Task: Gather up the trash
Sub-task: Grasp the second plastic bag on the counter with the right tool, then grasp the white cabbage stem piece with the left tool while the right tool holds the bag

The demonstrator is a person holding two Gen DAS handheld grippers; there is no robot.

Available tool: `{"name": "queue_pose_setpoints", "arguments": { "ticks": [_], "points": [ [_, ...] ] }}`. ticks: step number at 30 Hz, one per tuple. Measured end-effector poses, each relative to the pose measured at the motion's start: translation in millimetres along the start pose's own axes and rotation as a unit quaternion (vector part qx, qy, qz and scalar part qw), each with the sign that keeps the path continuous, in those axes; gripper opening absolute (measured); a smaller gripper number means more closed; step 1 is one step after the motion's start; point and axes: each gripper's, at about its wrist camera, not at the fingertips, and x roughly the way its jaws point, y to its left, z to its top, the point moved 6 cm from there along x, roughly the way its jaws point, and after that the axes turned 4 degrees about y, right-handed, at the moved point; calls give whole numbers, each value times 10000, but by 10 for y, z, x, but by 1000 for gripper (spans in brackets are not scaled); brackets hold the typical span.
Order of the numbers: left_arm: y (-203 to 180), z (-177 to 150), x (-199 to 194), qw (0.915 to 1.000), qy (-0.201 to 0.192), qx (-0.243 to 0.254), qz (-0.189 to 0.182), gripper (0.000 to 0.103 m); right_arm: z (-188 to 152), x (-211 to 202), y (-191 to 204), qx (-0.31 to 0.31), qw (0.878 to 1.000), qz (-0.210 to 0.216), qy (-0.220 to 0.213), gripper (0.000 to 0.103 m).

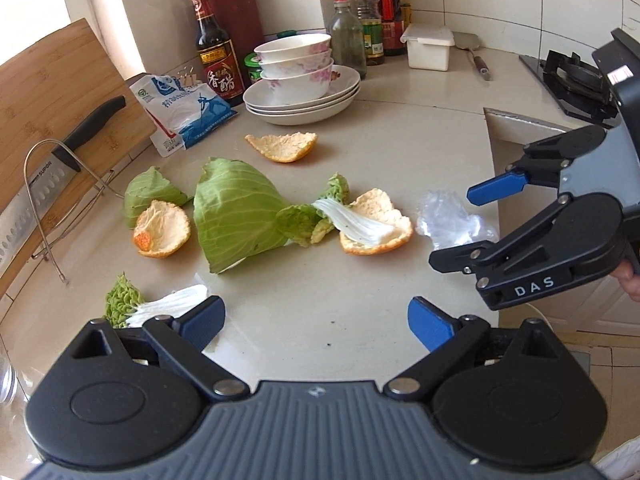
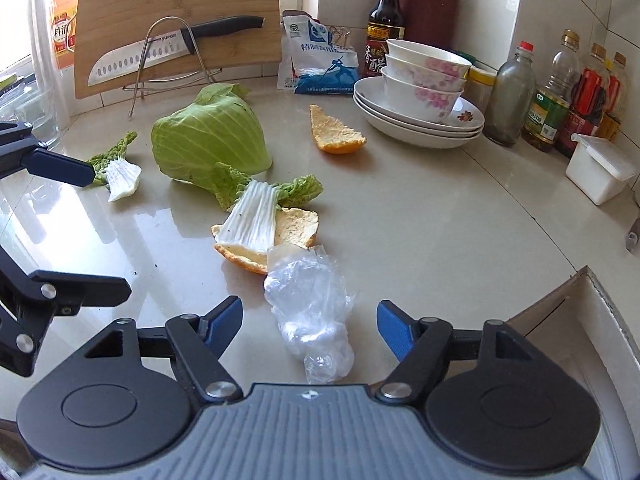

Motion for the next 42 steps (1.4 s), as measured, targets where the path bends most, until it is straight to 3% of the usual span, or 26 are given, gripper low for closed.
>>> {"name": "queue_pose_setpoints", "arguments": {
  "ticks": [4, 6, 10, 18, 26, 31, 34, 36, 40, 41, 42],
  "points": [
    [108, 8, 42, 9999, 43, -61, 75, 98, 6, 55, -1, -58, 10000, 11, 76, 65],
    [152, 17, 51, 9999, 41, -54, 147, 98, 5, 72, -4, -46, 9999, 9, 103, 50],
    [236, 54, 59, 9995, -10, -48, 310, 98, 11, 66, -12, -40, 9999, -21, 119, 39],
    [315, 217, 54, 9978, -240, 87, 617, 98, 53, -46, -61, 122, 9999, 12, 2, 37],
    [630, -23, 237, 9932, 158, -352, 1100, 96, 91, -173, -39, 213, 9996, 116, -113, 37],
    [693, -51, 358, 9883, 200, -704, 1341, 85, 104, -148, -17, 245, 9996, 98, -103, 37],
    [635, -27, 452, 9859, 172, -668, 1522, 74, 110, -124, -3, 278, 9995, 102, -77, 37],
    [602, -15, 525, 9846, 198, -628, 1622, 58, 120, -119, 9, 277, 9995, 110, -67, 37],
    [610, -18, 588, 9824, 189, -808, 1673, 50, 127, -117, 18, 290, 9995, 101, -60, 37],
    [623, -20, 587, 9819, 193, -859, 1676, 42, 126, -117, 20, 294, 9995, 97, -60, 37],
    [638, -26, 583, 9819, 195, -925, 1640, 28, 122, -115, 20, 300, 9995, 97, -55, 37]
  ]
}}
